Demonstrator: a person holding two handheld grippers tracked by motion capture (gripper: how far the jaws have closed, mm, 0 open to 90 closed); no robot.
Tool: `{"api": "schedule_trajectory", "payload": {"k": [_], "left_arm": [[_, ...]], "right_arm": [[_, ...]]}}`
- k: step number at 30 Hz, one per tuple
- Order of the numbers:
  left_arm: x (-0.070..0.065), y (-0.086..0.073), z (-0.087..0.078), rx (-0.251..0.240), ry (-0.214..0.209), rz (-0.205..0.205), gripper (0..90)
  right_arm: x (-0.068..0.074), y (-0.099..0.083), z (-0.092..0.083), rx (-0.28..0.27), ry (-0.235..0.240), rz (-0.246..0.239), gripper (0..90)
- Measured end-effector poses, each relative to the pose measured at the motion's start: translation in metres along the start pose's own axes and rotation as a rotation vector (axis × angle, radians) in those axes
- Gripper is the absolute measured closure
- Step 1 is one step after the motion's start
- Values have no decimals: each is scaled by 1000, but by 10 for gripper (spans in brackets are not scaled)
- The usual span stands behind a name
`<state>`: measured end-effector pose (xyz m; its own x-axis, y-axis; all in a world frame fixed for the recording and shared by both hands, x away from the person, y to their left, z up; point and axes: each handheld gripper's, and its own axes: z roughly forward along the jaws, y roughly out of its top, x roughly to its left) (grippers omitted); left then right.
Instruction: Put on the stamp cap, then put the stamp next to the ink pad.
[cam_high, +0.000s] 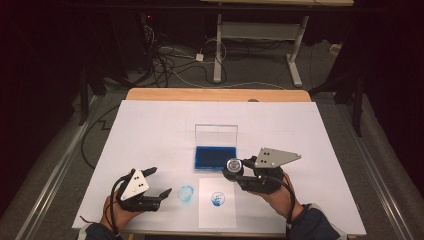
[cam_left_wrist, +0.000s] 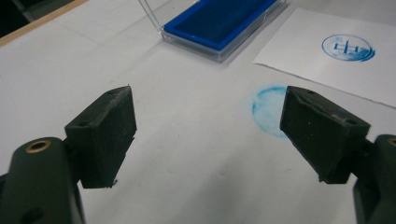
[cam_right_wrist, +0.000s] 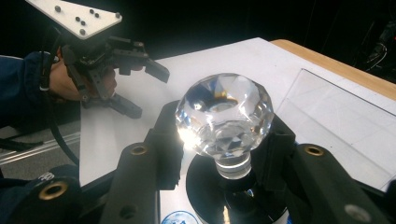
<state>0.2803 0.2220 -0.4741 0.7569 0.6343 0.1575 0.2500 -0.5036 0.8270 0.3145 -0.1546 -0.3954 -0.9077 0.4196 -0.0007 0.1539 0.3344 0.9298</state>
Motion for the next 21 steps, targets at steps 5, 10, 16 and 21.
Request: {"api": "schedule_trajectory", "payload": {"k": [5,10,16,21], "left_arm": [[2,-4,-4,7,11,-5,177],[1,-6,-5,16,15,-6,177],[0,-7,-6,19,18,-7,177],[0,-8,-6,24,19,-2,177]], "right_arm": [[-1,0,-2,5,-8,3,591],[-2,2,-6,13,-23,1,591],[-6,3,-8,33,-51,-4,591],[-12,4,-10,39,-64,-4,590]]}}
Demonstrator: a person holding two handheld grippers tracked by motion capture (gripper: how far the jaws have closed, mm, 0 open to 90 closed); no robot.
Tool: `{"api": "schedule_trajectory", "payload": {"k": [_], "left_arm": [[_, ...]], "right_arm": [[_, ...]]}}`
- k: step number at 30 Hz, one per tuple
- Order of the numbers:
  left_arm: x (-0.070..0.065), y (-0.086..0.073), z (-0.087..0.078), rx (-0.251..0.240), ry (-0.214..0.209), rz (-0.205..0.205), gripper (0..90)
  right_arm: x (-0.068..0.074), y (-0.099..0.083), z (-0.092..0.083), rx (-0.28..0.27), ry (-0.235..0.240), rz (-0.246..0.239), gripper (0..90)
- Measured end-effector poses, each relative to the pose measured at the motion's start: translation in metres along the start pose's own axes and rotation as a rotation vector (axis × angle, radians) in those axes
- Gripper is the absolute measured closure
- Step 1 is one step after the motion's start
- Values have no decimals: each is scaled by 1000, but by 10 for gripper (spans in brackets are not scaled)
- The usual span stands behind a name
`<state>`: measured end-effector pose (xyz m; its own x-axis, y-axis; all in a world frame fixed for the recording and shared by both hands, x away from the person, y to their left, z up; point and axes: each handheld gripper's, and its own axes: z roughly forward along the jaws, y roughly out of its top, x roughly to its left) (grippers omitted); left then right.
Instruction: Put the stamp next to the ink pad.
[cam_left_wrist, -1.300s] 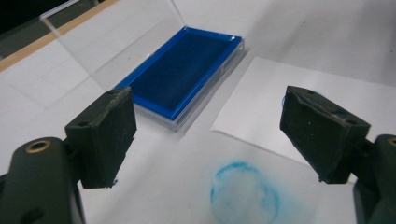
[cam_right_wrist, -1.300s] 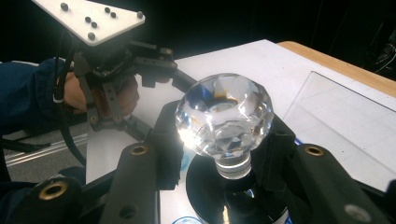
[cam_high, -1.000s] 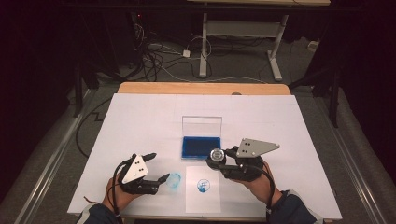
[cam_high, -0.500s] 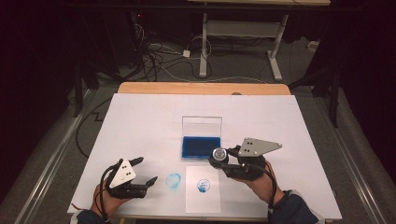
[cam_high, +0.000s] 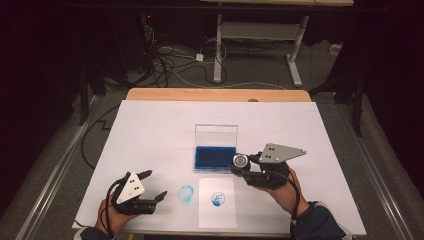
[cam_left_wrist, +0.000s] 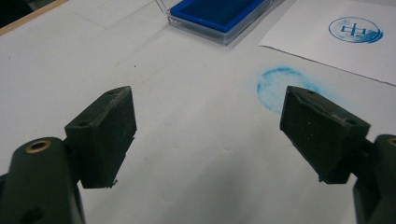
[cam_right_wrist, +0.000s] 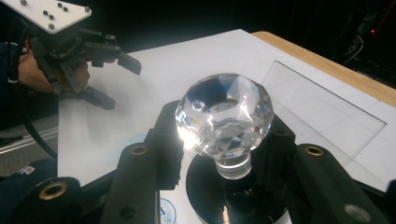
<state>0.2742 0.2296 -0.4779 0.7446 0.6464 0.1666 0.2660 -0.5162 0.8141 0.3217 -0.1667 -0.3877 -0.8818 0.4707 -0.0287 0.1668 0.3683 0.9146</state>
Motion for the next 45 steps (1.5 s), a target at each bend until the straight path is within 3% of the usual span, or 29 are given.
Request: {"api": "schedule_trajectory", "payload": {"k": [16,28,37,45], "left_arm": [[-3,1,2,10,-9,8,177],[-4,2,4,10,-14,8,177],[-4,2,6,15,-18,15,177],[-4,2,6,21,-19,18,177]], "right_arm": [[-32,-9,-10,21,-91,41,590],[-55,-22,11,80,-115,74,590],[-77,-42,30,128,-120,141,589],[-85,-50,43,161,-127,166,587]]}}
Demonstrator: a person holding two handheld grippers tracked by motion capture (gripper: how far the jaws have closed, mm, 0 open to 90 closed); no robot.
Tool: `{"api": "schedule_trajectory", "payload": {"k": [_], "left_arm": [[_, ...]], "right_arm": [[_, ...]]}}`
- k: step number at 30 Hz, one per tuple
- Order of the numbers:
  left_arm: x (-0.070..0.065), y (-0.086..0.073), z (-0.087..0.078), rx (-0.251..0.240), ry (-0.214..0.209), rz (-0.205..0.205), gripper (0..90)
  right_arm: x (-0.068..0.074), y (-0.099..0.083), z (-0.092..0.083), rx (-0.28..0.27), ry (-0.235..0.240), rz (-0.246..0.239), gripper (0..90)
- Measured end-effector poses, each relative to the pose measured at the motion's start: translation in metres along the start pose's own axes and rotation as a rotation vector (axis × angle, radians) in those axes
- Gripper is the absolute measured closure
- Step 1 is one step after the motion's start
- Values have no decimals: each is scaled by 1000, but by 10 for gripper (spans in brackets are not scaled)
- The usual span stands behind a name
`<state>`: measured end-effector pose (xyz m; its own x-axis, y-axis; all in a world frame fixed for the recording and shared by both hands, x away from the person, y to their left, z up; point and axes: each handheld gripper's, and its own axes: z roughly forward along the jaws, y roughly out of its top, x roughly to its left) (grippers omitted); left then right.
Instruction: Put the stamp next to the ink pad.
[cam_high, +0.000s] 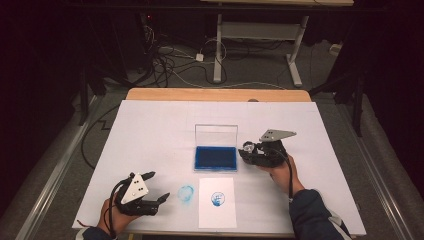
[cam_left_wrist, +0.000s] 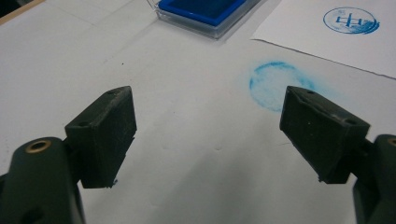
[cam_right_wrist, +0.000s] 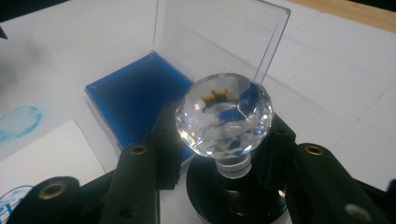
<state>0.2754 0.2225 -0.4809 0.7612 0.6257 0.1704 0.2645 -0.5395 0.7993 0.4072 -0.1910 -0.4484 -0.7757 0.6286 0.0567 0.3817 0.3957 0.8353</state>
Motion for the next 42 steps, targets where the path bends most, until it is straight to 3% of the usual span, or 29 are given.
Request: {"api": "schedule_trajectory", "payload": {"k": [16,30,38,42], "left_arm": [[0,0,1,5,2,4,177],[0,0,0,3,6,4,178],[-1,1,1,7,7,6,177],[-1,1,1,7,7,9,178]], "right_arm": [[2,-9,15,41,8,9,583],[1,-11,14,44,-10,13,569],[2,-11,13,58,-21,14,520],[3,-10,12,60,-41,1,447]]}}
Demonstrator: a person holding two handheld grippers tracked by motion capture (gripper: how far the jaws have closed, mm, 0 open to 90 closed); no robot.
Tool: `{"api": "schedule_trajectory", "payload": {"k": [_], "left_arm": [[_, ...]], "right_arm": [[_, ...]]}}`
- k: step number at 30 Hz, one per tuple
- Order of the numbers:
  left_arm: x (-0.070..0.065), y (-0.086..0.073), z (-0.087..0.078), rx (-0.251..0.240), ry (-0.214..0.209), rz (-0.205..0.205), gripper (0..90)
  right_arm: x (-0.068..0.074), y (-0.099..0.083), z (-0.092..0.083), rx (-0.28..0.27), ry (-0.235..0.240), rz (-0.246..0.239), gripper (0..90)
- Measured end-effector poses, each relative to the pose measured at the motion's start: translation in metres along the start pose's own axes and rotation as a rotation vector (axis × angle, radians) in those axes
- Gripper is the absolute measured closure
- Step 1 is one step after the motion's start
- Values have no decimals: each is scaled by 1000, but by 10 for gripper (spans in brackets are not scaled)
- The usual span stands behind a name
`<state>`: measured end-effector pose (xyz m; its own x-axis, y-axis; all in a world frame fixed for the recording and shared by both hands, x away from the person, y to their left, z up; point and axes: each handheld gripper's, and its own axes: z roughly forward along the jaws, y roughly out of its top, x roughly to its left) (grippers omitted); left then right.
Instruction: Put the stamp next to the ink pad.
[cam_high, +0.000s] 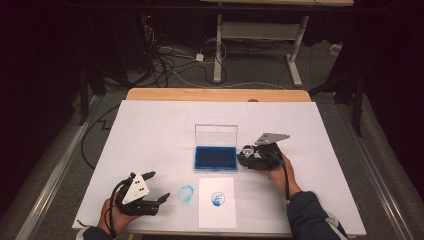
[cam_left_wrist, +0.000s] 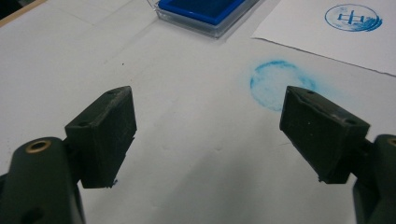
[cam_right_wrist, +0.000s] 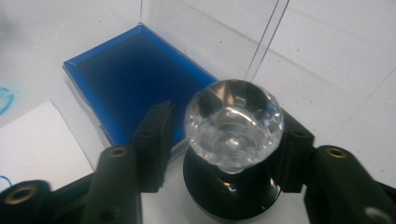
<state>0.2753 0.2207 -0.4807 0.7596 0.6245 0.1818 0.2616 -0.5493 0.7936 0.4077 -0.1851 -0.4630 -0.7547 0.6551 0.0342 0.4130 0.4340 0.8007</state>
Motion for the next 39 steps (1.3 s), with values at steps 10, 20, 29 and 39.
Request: {"api": "schedule_trajectory", "payload": {"k": [10,20,29,39], "left_arm": [[-1,0,1,4,-10,8,179],[-1,1,-1,-1,-18,13,181],[-1,1,-2,-8,-9,12,181],[-2,1,-3,-9,-2,14,181]], "right_arm": [[6,4,-3,2,-45,-70,330],[11,7,-4,-17,-100,-105,199],[16,10,-9,-43,-131,-129,156],[24,16,-20,-73,-126,-170,166]]}}
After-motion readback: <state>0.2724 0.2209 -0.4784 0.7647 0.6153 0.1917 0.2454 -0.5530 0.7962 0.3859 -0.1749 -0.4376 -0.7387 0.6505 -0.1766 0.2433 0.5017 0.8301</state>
